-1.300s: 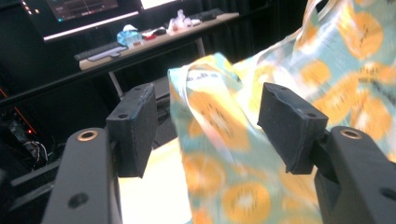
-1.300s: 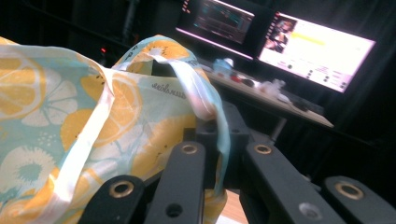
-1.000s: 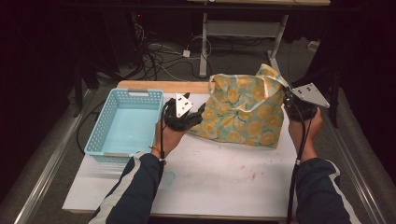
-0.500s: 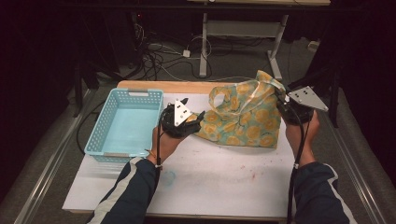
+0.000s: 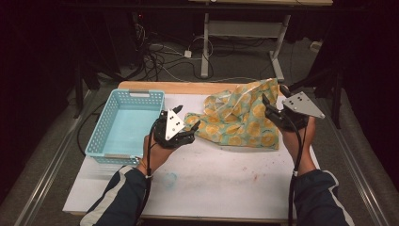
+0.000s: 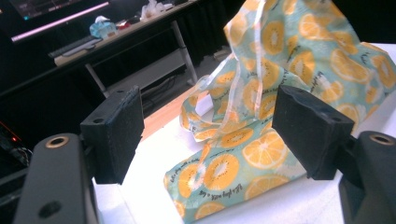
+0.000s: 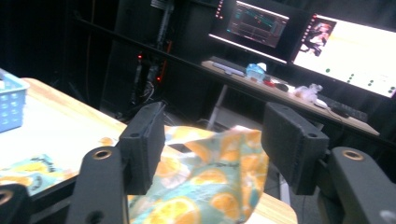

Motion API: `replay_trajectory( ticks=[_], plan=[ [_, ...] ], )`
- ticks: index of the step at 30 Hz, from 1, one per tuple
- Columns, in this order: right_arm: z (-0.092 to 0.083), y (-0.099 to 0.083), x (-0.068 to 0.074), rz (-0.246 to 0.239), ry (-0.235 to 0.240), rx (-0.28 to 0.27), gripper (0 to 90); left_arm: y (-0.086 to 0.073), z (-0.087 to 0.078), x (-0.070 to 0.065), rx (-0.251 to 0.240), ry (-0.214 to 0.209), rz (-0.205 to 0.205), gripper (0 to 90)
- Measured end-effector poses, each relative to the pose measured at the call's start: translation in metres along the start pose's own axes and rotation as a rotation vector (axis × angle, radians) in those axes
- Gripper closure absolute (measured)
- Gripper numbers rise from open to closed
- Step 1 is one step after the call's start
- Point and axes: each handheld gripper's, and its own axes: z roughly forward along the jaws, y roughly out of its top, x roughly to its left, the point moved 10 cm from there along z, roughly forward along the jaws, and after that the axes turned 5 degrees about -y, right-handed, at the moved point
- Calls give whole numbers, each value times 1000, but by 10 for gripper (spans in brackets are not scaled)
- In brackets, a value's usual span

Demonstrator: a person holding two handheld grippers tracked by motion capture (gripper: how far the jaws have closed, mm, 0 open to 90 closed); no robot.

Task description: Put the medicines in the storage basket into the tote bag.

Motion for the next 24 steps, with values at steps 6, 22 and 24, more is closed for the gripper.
replay_trajectory(
  ticks=[6, 22, 24],
  plan=[
    [-7, -3, 17, 6, 35, -20, 320, -1, -12, 0, -16, 1, 14, 212],
    [-34, -13, 51, 16, 168, -16, 206, -9, -35, -4, -6, -18, 84, 178],
    [-38, -15, 52, 17, 174, -15, 203, -11, -38, -4, -5, -26, 87, 179]
  ],
)
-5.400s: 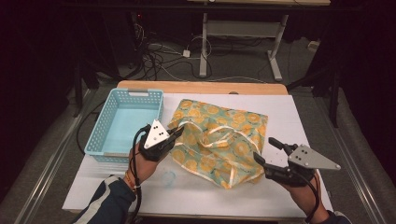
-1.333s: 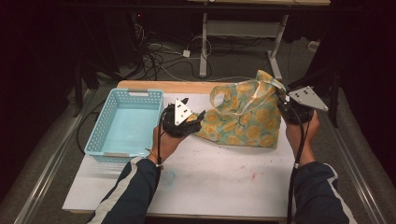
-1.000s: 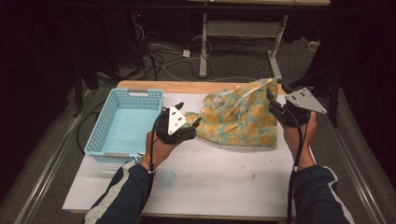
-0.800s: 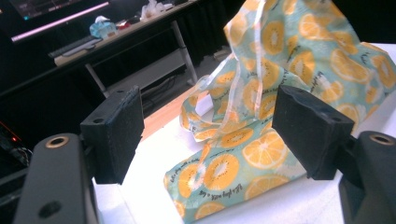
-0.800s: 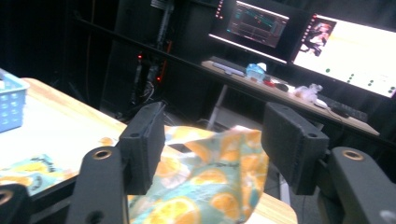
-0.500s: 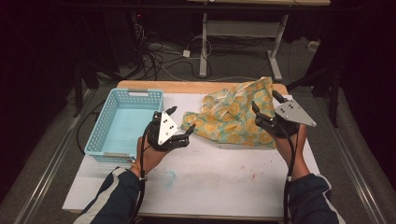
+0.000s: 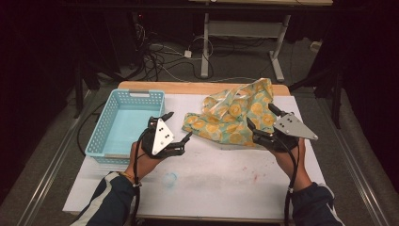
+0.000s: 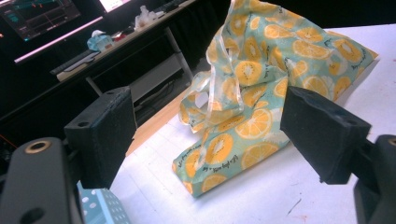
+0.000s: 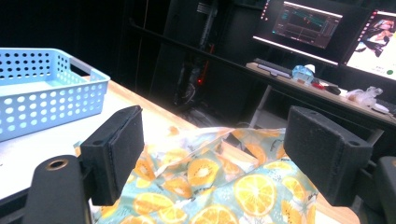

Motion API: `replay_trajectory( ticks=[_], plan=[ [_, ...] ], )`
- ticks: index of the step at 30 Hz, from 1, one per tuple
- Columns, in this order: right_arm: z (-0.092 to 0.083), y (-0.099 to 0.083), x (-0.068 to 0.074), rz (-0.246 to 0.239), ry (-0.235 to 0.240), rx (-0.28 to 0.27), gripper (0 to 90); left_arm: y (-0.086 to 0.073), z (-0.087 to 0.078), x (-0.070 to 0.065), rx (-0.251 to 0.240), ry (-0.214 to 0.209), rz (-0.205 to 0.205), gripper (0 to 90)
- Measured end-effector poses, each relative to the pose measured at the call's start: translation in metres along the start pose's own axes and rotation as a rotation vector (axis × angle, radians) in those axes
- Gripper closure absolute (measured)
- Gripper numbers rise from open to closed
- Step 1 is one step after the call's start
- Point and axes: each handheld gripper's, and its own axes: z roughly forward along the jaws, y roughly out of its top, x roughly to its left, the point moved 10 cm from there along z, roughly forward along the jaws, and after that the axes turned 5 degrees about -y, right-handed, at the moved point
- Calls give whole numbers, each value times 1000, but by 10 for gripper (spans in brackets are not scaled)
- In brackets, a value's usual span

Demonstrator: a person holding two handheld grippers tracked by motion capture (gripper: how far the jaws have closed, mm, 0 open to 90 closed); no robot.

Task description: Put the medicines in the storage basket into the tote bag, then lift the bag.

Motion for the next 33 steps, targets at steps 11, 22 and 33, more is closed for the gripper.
replay_trajectory(
  ticks=[11, 22, 33],
  plan=[
    [-12, -6, 9, -8, 7, -4, 204, -13, -12, 1, -2, 16, 5, 179],
    [-30, -14, 15, -24, 34, -8, 197, -23, -22, 2, -1, 8, 9, 179],
    [-48, -26, 26, -41, 78, 8, 190, -32, -36, -3, 10, 6, 24, 179]
  ],
)
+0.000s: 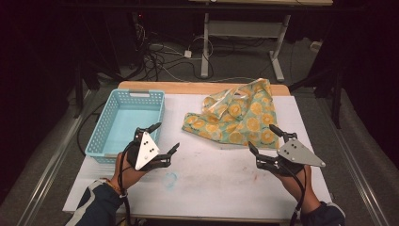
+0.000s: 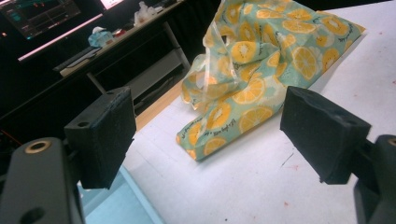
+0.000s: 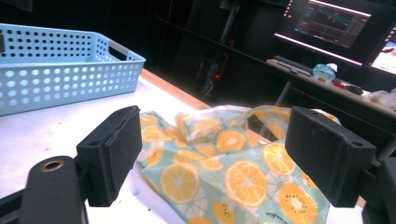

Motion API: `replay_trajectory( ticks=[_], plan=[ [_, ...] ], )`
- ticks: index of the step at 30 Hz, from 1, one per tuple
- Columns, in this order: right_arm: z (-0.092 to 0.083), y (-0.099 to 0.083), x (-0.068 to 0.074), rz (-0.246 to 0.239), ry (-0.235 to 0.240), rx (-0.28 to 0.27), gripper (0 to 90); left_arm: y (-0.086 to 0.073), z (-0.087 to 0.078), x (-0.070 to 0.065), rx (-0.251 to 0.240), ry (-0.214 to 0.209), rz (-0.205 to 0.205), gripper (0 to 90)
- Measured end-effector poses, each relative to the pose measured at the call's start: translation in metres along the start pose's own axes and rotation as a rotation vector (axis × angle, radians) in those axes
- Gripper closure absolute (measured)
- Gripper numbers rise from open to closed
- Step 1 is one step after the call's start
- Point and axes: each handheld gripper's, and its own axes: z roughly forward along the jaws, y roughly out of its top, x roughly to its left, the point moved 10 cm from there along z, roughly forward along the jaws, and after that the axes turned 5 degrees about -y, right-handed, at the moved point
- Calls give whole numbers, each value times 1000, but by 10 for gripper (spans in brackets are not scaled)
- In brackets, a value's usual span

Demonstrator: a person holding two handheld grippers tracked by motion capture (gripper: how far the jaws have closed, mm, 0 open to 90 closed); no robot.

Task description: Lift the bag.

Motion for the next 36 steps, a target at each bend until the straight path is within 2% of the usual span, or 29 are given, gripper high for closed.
replay_trajectory(
  ticks=[11, 13, 16, 18, 22, 24, 27, 28, 32, 35, 36],
  plan=[
    [-13, -14, 13, -18, 37, 22, 181, -16, -20, -4, 30, 10, 10, 179],
    [-15, -16, 14, -37, 42, 22, 181, -20, -23, -5, 34, 10, 10, 178],
    [-18, -19, 15, -26, 42, 22, 180, -26, -27, -7, 43, 3, 15, 179],
    [-19, -23, 17, -27, 39, 21, 179, -30, -28, -8, 44, -2, 3, 179],
    [-21, -31, 19, -32, 29, 28, 179, -39, -31, -9, 64, 10, 5, 179],
    [-23, -36, 21, -32, 34, 34, 176, -44, -32, -10, 78, 11, 1, 179],
    [-25, -43, 22, -58, 36, 47, 170, -52, -35, -12, 96, 7, -9, 179],
    [-26, -45, 23, -43, 39, 53, 170, -54, -36, -12, 102, 4, -10, 178],
    [-32, -54, 28, -37, 60, 60, 170, -64, -43, -13, 122, 15, -20, 178],
    [-35, -62, 34, -59, 73, 74, 174, -73, -47, -17, 138, 4, -69, 178],
    [-35, -65, 36, -47, 83, 81, 174, -75, -48, -20, 147, -1, -68, 178]
  ],
)
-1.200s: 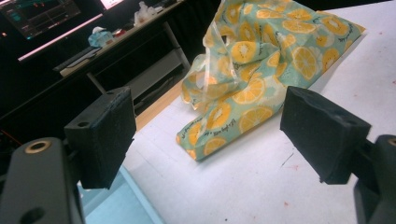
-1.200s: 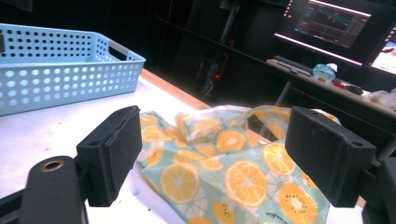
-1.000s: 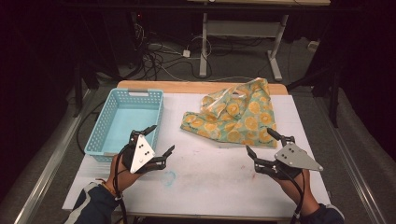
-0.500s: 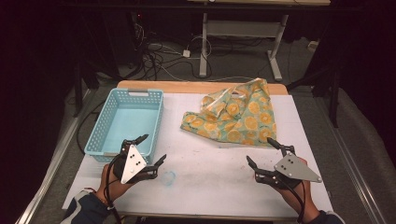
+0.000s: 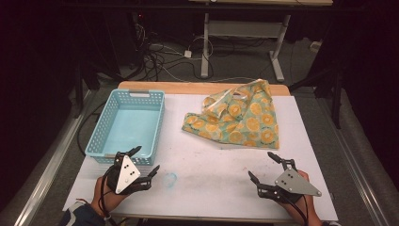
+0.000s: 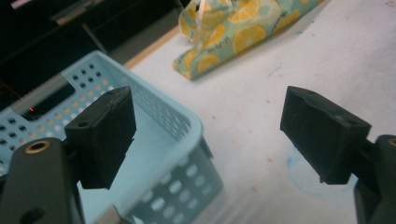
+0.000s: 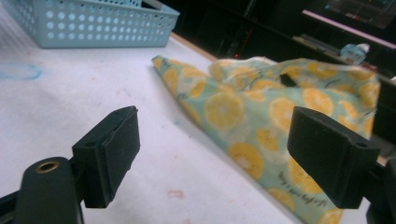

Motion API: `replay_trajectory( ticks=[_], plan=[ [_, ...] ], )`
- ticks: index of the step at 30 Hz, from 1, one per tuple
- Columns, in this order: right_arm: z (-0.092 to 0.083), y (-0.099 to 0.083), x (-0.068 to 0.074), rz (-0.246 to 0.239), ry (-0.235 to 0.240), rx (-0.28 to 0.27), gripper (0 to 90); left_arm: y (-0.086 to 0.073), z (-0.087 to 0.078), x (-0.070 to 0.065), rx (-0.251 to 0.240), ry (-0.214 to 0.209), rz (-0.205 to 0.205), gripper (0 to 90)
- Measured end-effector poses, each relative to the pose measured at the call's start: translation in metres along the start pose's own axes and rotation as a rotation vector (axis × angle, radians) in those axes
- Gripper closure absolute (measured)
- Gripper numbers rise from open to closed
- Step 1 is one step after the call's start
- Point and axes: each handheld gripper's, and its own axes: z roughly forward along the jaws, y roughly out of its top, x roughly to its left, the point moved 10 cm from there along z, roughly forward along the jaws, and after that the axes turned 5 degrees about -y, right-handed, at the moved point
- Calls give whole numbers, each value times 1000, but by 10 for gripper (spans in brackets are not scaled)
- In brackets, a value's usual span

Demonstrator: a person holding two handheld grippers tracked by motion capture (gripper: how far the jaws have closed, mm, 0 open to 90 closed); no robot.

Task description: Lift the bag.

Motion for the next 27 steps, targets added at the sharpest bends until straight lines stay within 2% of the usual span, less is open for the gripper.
replay_trajectory(
  ticks=[2, 5, 9, 12, 17, 27],
  plan=[
    [0, -4, 3, 3, 10, 13, 174, -4, -1, -4, 16, -4, 13, 178],
    [0, -4, 4, 4, 9, 18, 174, -2, -3, -5, 10, -4, 17, 178],
    [0, -2, -1, 25, -4, 8, 182, -5, -3, -5, 14, -8, 11, 178],
    [-1, -2, -1, 19, -7, 8, 182, -5, -2, -3, 17, -7, 3, 178],
    [0, -2, 0, 19, -2, 10, 182, -5, -1, -3, 17, -6, 11, 178],
    [-2, 0, 1, 32, 10, -1, 185, -4, 0, -4, 16, -21, 1, 179]
  ],
)
